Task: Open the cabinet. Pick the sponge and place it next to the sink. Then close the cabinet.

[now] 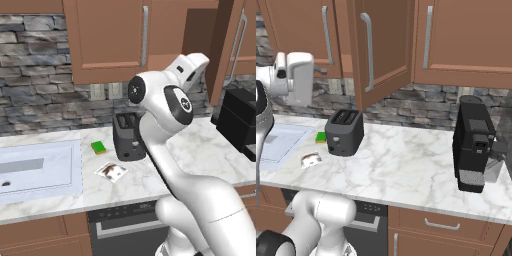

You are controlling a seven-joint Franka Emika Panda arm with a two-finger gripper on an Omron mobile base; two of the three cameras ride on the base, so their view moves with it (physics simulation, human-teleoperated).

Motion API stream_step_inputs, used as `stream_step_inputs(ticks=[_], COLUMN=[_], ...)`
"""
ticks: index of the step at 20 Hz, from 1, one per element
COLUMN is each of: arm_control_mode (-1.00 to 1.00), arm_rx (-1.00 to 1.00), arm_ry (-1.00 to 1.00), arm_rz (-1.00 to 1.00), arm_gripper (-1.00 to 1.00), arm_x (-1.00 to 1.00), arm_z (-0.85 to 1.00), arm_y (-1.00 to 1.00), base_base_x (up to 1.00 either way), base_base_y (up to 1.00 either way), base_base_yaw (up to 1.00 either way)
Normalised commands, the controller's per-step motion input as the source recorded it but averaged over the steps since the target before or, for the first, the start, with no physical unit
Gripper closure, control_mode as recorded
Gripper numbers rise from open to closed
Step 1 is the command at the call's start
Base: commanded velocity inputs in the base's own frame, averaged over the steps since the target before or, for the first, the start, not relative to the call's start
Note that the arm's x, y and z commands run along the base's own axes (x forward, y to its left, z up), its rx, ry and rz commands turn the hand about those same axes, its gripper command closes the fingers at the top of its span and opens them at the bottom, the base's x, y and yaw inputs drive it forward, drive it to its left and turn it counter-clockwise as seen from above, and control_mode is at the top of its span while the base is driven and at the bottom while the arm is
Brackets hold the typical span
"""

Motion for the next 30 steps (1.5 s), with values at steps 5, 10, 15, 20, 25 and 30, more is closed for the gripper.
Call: stream_step_inputs(ticks=[5,10,15,20,25,30], arm_control_mode=[-1.0,-1.0,-1.0,-1.0,-1.0,-1.0], arm_rx=[0.0,0.0,0.0,0.0,0.0,0.0], arm_ry=[0.0,0.0,0.04,0.06,0.04,0.02], arm_rz=[0.09,0.04,0.0,0.0,0.0,0.0], arm_gripper=[-1.0,-1.0,-1.0,-1.0,-1.0,-1.0], arm_x=[0.41,0.4,0.26,0.03,0.0,0.0], arm_z=[-0.06,-0.02,-0.01,0.0,0.0,0.0], arm_y=[-0.14,-0.26,-0.42,-0.49,-0.52,-0.59], base_base_x=[0.0,0.0,0.0,0.0,0.0,0.0], base_base_y=[0.0,0.0,0.0,0.0,0.0,0.0], base_base_yaw=[0.0,0.0,0.0,0.0,0.0,0.0])
